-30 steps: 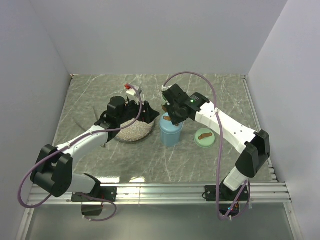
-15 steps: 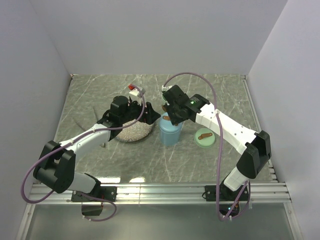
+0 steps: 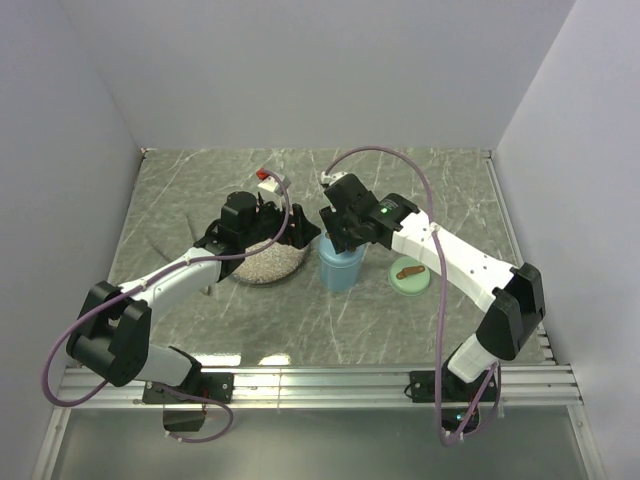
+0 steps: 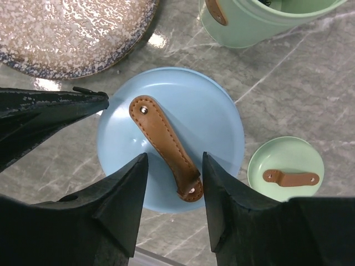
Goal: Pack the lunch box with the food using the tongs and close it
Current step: Put the lid back on the lunch box, then pick up the lid of the lunch box with the right arm
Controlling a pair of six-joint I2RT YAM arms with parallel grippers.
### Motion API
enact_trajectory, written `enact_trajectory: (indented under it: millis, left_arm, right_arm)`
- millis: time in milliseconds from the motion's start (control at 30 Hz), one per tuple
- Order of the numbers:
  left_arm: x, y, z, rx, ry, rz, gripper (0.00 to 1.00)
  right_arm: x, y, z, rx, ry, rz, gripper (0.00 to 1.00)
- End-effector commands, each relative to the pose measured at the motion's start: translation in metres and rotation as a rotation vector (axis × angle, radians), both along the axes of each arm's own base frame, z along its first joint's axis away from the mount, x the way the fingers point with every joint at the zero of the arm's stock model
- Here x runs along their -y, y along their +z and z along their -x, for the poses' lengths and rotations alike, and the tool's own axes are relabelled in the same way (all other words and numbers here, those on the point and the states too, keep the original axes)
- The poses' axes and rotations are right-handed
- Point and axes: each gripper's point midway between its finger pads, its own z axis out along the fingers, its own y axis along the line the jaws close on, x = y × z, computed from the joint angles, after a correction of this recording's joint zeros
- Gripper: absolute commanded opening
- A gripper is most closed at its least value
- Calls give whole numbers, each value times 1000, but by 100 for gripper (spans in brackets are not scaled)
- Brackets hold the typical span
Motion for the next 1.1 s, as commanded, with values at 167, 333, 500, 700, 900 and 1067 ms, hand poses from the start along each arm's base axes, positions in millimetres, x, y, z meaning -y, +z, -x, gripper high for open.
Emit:
enact_trajectory:
  millis: [167, 333, 500, 700, 900, 1067]
  left_arm:
    - [5, 26, -9, 75, 3, 27, 93]
    - [5, 28, -10, 77, 7, 33, 93]
    - [5, 28, -10, 77, 10, 35, 93]
    - [1, 33, -10, 90, 33, 46, 93]
    - [-14, 43, -12, 121, 119, 56, 95]
    - [-22, 49, -14, 114, 140, 90, 96]
  right_arm:
    - [18, 17, 4, 59, -75, -3, 57]
    - [23, 55, -2, 190, -119, -102, 59]
    - [27, 87, 4, 296, -113, -227, 60]
    - [66, 89, 16, 356, -274, -259, 60]
    - [99, 10, 30, 221, -416, -154, 61]
    - [119, -38, 36, 143, -492, -102, 61]
